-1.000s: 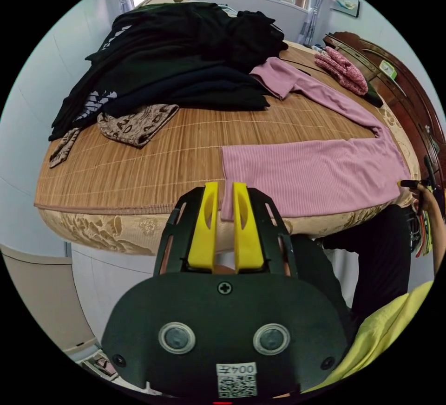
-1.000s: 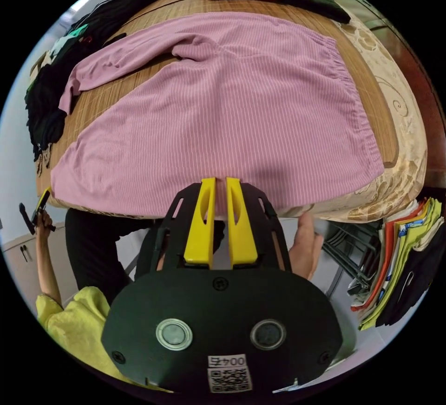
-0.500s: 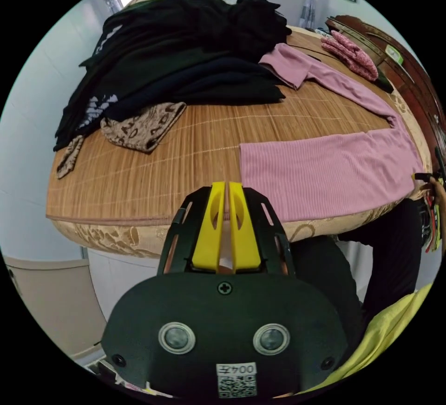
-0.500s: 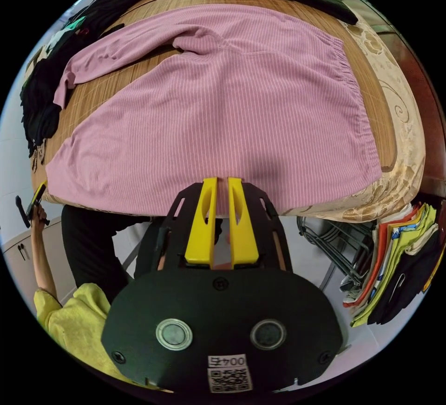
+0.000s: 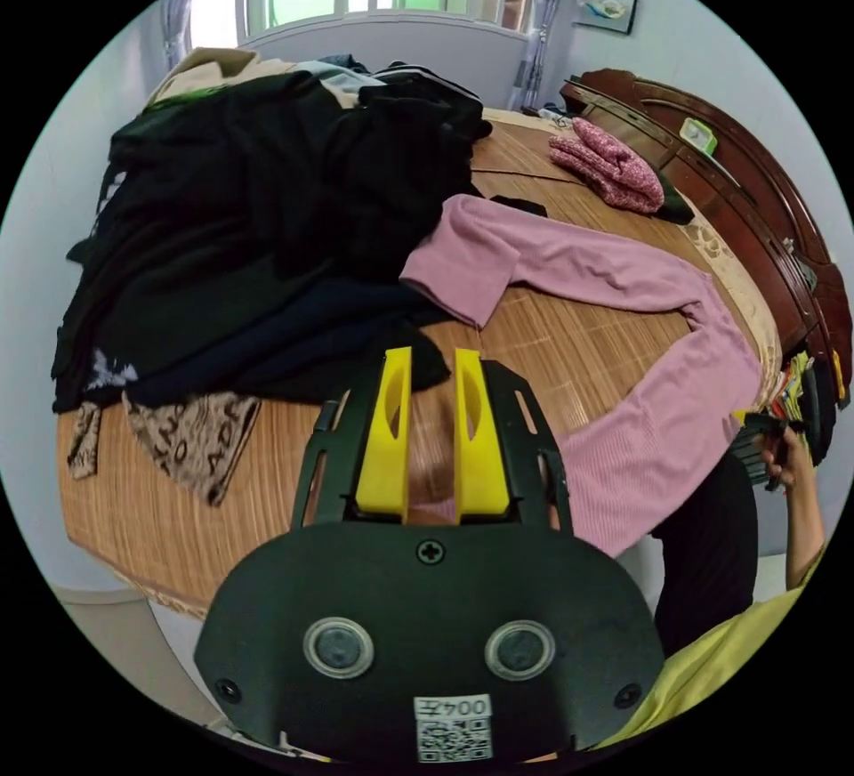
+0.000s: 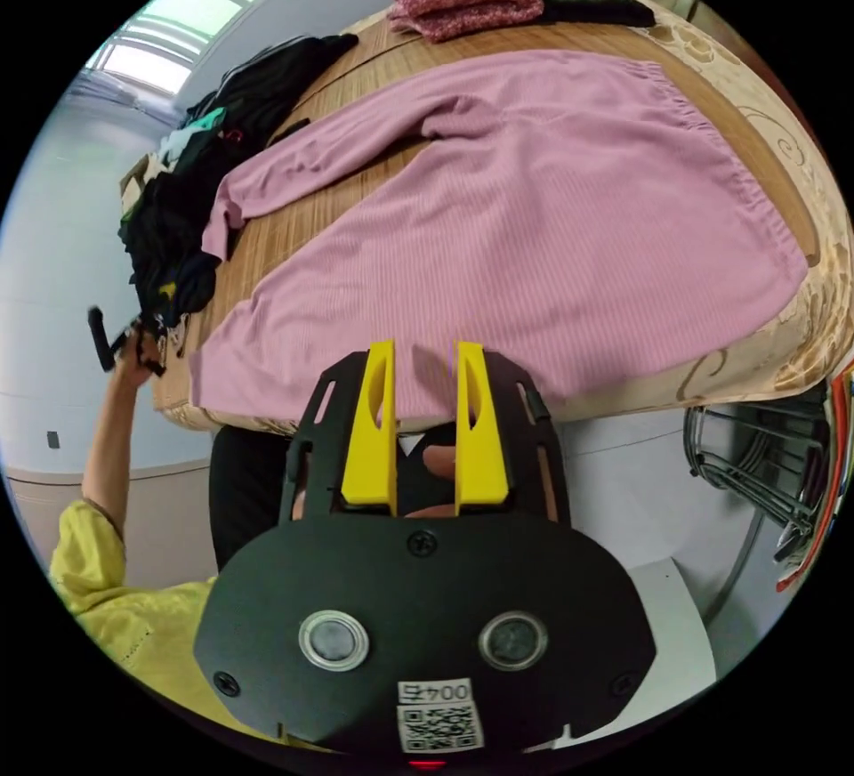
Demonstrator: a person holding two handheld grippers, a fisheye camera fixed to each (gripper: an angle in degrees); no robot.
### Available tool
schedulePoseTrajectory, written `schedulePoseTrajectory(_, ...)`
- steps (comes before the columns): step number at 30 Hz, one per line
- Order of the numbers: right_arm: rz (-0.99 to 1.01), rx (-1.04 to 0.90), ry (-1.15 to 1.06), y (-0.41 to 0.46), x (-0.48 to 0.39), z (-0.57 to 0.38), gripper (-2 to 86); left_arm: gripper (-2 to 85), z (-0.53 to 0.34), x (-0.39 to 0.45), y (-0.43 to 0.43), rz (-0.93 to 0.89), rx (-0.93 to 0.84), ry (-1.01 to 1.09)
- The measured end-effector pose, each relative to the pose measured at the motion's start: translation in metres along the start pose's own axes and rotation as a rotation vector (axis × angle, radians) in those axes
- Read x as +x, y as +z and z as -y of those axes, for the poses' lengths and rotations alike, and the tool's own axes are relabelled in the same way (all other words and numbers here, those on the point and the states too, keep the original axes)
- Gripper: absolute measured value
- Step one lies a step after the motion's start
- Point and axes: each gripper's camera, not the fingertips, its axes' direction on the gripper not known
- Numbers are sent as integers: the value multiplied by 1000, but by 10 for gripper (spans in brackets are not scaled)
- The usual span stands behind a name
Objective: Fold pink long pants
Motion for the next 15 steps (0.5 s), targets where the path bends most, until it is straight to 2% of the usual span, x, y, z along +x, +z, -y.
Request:
schedulePoseTrajectory(2, -113, 59, -2, 10, 0, -14, 75, 78, 31, -2, 30, -7, -10, -11)
schedulePoseTrajectory(4, -134, 82, -6, 14, 2, -21, 63, 82, 67, -6, 69, -13, -9, -36)
schedulePoseTrajectory(12, -131, 79, -19, 19, 20, -33, 58, 139, 144, -11, 196, 0, -108, -7)
schedulePoseTrajectory(15, -108, 81, -12, 19, 29, -37, 57, 139, 163, -18, 235, -54, -95, -60)
